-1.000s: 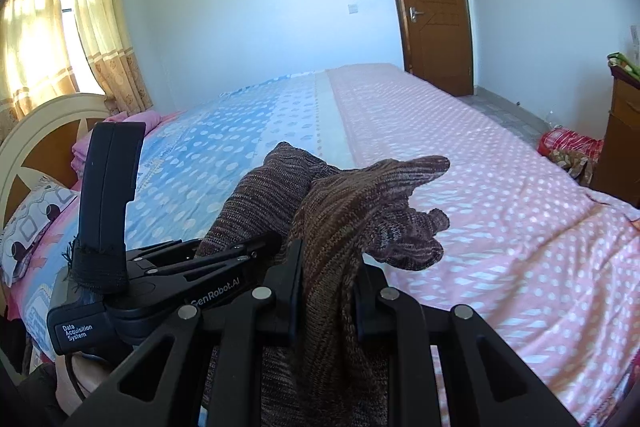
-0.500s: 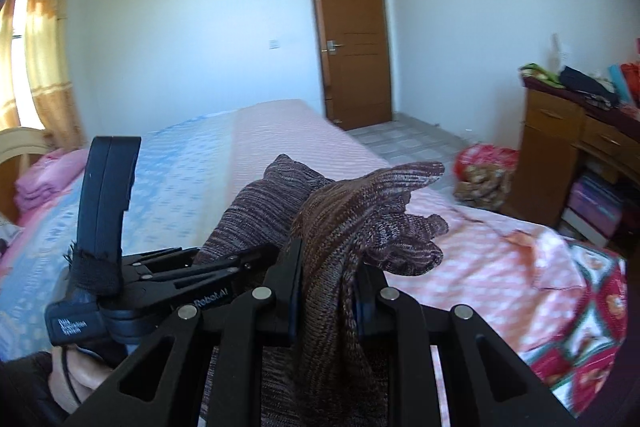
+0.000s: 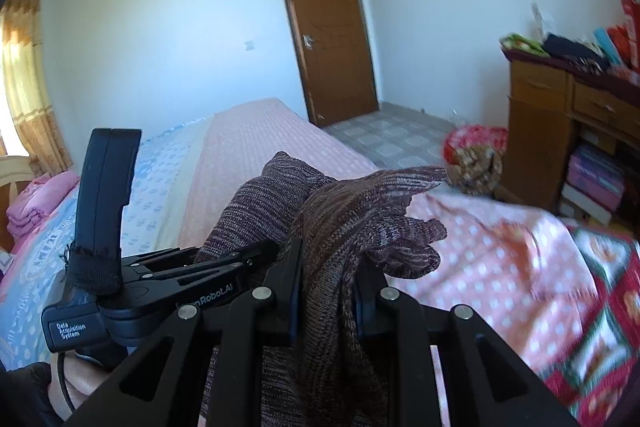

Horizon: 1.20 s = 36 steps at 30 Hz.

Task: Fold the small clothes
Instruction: 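Lift the folded sweater and carry it over the pink sheet with both grippers, then lower the folded sweater onto the bed and open both grippers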

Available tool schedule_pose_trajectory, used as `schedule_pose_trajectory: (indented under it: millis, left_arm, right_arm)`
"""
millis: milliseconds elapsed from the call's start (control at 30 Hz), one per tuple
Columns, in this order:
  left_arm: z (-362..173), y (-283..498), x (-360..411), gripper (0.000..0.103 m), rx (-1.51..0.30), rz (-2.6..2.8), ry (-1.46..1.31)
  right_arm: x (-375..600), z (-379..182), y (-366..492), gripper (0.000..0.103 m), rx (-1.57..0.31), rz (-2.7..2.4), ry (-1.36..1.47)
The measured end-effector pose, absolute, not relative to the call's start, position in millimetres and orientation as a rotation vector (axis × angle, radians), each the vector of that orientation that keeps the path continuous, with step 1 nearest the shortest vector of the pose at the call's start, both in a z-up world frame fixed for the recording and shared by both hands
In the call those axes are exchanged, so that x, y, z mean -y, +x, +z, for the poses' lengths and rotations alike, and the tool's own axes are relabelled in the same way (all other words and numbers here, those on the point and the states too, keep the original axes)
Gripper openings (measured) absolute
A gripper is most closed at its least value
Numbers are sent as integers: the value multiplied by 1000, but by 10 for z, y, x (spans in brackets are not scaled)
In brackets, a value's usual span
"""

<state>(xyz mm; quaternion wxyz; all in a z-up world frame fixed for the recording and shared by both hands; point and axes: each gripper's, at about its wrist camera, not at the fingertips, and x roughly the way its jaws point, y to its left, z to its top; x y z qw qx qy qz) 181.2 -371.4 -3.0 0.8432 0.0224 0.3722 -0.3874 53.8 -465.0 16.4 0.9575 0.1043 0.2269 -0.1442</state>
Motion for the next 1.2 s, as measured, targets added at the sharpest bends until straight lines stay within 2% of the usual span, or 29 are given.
schedule_pose_trajectory:
  millis: [100,233,267,333,400,433,500,700,867,967,1200]
  left_arm:
    - [-121,1989,3846,29,-784,-773,74]
    - [-557,2186,4052,31,-915,-724,137]
    - [-680,2209,4050,36,-943,-696,145]
    - [-718,2179,4024,62,-920,-661,148]
    - [-718,2123,3996,81,-879,-602,193]
    - [-714,2104,3968,84,-865,-586,210]
    - [-699,2085,3905,85,-871,-594,192]
    - [-611,1941,3383,84,-888,-615,102]
    - [-564,1677,3222,84,-868,-629,90]
    - [-650,1608,3360,84,-877,-612,177]
    - [-703,1480,3363,87,-838,-577,248]
  right_arm:
    - [4772,20,780,20,-495,-310,190]
    - [5110,-451,1046,20,-648,-346,291]
    - [5160,-536,1047,20,-664,-351,317]
    - [5222,-654,993,23,-666,-356,365]
    - [5245,-680,912,34,-655,-358,389]
    - [5252,-677,879,37,-656,-365,387]
    - [5249,-656,776,41,-656,-371,384]
    - [5154,-574,364,41,-635,-415,356]
    - [4794,-273,112,40,-554,-447,191]
    - [4636,-281,191,17,-594,-387,179]
    - [4681,-756,400,17,-782,-376,286]
